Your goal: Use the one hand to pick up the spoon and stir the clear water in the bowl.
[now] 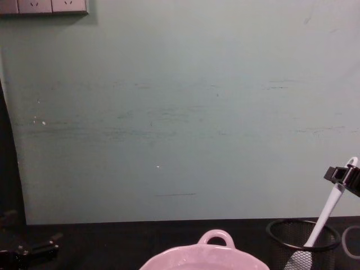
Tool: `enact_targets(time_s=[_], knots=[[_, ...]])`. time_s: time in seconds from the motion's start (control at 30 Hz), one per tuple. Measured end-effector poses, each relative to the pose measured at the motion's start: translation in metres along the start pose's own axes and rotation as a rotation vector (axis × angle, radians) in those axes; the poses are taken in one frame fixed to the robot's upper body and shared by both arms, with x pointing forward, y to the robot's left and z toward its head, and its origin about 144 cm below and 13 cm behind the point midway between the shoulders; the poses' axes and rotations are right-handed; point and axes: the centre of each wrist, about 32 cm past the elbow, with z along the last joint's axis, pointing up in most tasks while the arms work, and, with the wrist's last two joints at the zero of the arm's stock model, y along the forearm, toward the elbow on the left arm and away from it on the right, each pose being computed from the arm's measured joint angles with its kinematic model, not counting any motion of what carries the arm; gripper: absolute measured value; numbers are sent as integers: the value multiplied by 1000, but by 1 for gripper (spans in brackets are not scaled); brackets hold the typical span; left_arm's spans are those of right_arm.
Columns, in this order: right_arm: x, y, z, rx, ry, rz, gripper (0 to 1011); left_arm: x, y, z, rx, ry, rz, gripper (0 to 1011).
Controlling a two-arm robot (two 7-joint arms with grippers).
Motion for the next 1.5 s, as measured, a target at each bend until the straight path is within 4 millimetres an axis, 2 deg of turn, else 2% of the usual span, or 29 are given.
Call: enact_targets(time_s=[1.5], knots=[[5, -1, 1, 1, -17, 34, 121, 0, 0, 0, 0, 0, 0, 1011]])
